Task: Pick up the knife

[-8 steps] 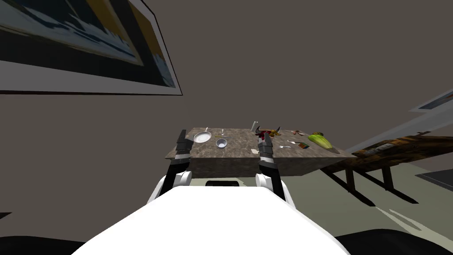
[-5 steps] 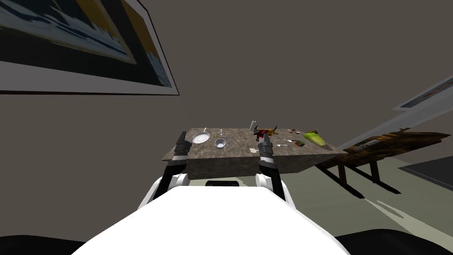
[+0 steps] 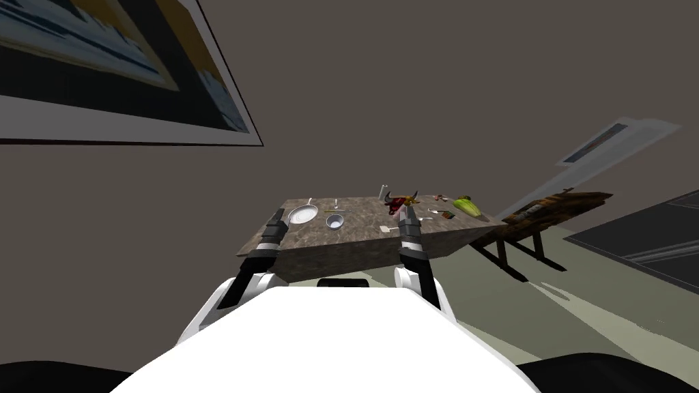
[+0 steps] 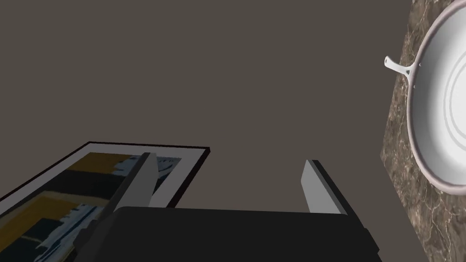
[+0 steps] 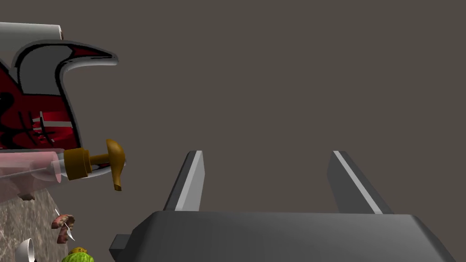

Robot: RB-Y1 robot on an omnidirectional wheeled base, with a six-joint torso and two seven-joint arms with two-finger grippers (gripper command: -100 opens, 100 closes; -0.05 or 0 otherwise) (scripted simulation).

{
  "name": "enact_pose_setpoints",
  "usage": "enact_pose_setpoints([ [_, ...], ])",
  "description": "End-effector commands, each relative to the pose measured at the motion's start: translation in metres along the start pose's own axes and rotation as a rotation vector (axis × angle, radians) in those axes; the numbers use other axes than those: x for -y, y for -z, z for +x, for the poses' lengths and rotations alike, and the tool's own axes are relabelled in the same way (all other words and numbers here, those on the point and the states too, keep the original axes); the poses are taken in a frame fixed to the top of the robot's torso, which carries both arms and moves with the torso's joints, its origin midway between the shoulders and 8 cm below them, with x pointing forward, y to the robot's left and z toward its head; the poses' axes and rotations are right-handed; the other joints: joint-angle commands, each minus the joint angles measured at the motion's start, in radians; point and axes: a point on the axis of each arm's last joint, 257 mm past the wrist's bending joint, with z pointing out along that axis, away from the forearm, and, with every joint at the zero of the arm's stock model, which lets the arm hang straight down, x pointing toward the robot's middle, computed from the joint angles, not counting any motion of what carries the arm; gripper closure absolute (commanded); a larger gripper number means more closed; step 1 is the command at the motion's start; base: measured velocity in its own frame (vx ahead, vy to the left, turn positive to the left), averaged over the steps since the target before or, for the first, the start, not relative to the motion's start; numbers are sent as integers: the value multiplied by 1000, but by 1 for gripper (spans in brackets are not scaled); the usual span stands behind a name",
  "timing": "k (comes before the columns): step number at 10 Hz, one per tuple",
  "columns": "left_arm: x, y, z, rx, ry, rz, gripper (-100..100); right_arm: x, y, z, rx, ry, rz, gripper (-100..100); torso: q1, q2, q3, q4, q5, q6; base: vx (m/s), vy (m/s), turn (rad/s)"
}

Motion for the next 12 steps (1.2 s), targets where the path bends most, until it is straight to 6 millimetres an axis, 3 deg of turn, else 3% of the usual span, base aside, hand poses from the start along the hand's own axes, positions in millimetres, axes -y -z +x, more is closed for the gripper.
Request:
enact_pose_setpoints([
  [1,-22,8,-21,7,-42,-80,-100,0,0,0,0,0,0,0,0,0,0,0,0,0,-3,-19,-236],
  [2,-27,8,-22,10,-42,-99,-100,0,0,0,0,0,0,0,0,0,0,0,0,0,-6,-11,-115],
  [3,-42,13,-40,20,-70,-152,-100,0,0,0,0,0,0,0,-1,0,0,0,0,0,-10,-22,-226],
  [4,-46,14,-41,23,-70,-166,-100,0,0,0,0,0,0,0,-1,1,0,0,0,0,-6,-17,-96],
  [5,-60,20,-60,37,-97,-220,-100,0,0,0,0,0,0,0,-1,0,0,0,0,-1,-6,-28,-222],
  [6,-64,21,-61,40,-97,-237,-100,0,0,0,0,0,0,0,-1,1,0,0,0,0,-6,-19,-104],
  [7,-78,28,-83,60,-123,-295,-100,0,0,0,0,0,0,0,-1,1,0,0,0,-1,-6,-34,-218],
  [8,-81,29,-84,62,-123,-309,-100,0,0,0,0,0,0,0,-2,0,0,0,0,0,-9,-22,-112],
  [9,-91,36,-107,84,-148,-355,-100,0,0,0,0,0,0,0,-1,1,0,0,0,-1,-10,-31,-168],
  [11,-98,39,-109,90,-147,-382,-100,0,0,0,0,0,0,0,-1,1,0,0,0,0,-10,-19,-93],
  [12,-108,48,-134,118,-169,-437,-100,0,0,0,0,0,0,0,-1,1,0,0,0,-1,-9,-31,-267],
])
